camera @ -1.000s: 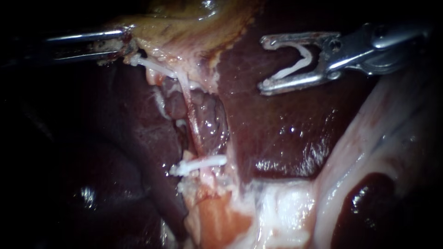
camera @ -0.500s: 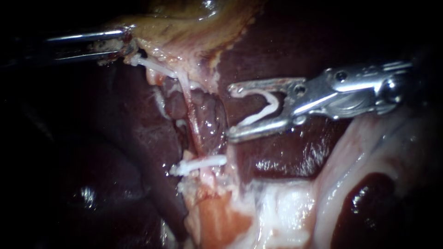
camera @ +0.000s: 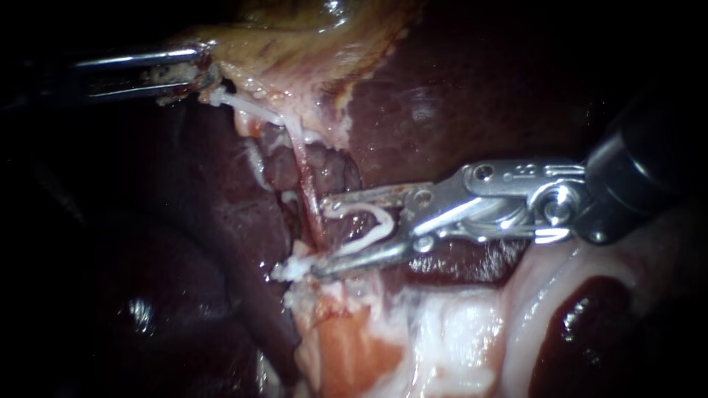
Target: Clipping second clip right tube
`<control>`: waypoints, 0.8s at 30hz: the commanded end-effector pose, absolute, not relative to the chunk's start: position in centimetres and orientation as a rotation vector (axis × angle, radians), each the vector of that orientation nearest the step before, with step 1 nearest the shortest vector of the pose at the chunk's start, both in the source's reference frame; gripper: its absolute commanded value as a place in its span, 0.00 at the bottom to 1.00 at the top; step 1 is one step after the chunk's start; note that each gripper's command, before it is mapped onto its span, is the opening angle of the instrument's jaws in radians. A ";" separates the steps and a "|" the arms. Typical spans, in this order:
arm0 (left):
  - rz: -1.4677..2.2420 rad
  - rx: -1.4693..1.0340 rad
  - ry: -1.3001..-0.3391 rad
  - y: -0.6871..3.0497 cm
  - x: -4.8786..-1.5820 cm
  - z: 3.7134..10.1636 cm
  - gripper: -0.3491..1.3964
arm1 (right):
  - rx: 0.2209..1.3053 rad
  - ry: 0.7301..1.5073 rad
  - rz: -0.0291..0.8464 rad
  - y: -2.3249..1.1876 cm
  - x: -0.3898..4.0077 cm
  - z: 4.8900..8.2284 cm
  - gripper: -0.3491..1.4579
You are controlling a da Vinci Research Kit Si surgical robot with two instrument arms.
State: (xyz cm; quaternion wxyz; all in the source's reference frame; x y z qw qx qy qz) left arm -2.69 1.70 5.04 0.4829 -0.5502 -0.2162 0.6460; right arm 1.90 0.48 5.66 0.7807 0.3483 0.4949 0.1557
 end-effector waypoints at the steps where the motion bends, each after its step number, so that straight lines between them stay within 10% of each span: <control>1: 1.574 -1.340 -0.527 1.70 -2.70 5.04 0.00 | 0.760 1.074 0.344 0.45 1.94 5.68 0.47; 24: 1.574 -1.340 -0.525 1.70 -2.72 5.04 0.00 | 0.918 1.208 0.438 0.35 2.15 5.63 0.47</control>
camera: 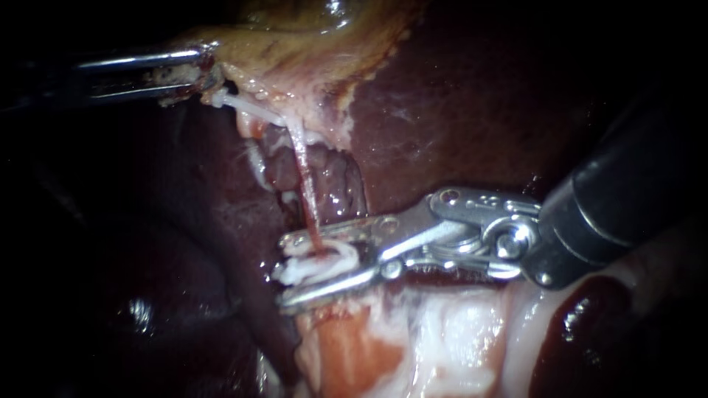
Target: Clipping second clip right tube
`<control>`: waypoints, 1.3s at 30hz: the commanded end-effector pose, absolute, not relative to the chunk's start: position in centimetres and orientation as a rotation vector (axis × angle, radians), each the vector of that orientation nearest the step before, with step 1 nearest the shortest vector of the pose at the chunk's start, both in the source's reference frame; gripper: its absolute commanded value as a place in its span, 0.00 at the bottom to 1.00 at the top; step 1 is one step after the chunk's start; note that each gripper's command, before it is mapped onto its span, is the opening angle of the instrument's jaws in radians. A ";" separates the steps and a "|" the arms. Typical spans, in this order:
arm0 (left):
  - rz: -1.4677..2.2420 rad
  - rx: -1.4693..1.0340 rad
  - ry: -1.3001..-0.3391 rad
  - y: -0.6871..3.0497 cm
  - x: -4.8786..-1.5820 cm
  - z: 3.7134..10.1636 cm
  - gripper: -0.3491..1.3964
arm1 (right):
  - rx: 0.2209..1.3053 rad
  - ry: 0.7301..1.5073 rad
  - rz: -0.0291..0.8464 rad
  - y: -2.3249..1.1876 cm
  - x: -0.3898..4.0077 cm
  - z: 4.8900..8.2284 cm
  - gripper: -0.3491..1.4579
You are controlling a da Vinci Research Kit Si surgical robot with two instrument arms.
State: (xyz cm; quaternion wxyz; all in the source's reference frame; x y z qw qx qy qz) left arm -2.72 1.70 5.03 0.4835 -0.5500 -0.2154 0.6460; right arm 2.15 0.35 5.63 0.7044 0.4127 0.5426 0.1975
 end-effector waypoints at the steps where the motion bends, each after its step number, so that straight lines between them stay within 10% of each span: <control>1: 1.574 -1.340 -0.525 1.70 -2.72 5.04 0.00 | 0.920 1.211 0.438 0.35 2.16 5.60 0.47; 21: 1.574 -1.340 -0.525 1.69 -2.72 5.03 0.00 | 0.984 1.238 0.441 0.22 2.20 5.31 0.43; 39: 1.573 -1.340 -0.523 1.69 -2.73 5.03 0.00 | 1.001 1.233 0.451 0.33 2.07 5.28 0.13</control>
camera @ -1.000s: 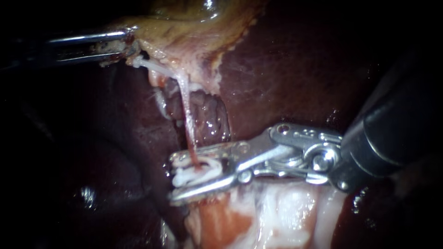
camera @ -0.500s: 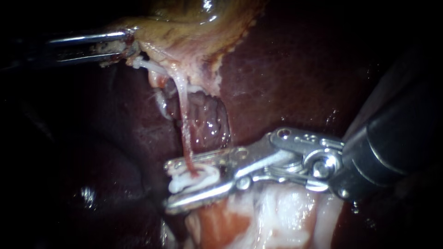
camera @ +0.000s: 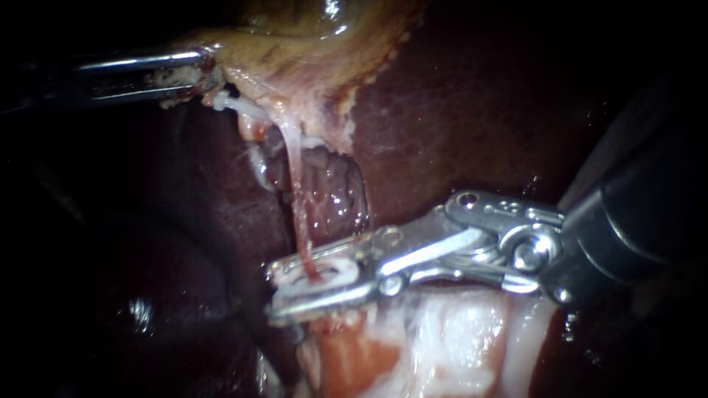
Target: Clipping second clip right tube
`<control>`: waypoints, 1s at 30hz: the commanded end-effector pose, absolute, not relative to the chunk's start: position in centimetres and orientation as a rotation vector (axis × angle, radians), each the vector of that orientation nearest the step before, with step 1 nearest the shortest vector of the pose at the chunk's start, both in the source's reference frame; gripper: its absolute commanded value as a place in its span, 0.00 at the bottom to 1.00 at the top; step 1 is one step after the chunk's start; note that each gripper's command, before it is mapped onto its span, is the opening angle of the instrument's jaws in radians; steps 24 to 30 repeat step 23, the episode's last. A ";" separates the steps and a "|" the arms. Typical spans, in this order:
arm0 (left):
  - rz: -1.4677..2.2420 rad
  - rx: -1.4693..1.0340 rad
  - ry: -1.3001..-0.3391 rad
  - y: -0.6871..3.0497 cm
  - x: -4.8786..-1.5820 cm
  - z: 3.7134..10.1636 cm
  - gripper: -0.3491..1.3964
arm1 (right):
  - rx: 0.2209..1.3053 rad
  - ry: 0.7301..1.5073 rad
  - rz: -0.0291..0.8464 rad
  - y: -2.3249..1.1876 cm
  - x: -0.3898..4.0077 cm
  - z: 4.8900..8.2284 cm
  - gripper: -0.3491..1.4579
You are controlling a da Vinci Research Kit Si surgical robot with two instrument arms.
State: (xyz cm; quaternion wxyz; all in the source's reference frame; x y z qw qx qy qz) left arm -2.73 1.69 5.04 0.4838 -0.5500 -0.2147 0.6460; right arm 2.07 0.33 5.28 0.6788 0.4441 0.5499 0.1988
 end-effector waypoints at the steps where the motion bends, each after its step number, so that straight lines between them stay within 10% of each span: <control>1: 1.573 -1.339 -0.523 1.69 -2.73 5.03 0.00 | 1.001 1.233 0.450 0.33 2.07 5.28 0.12; 30: 1.574 -1.340 -0.522 1.68 -2.75 5.05 0.00 | 1.027 1.156 0.474 0.39 1.98 5.39 0.00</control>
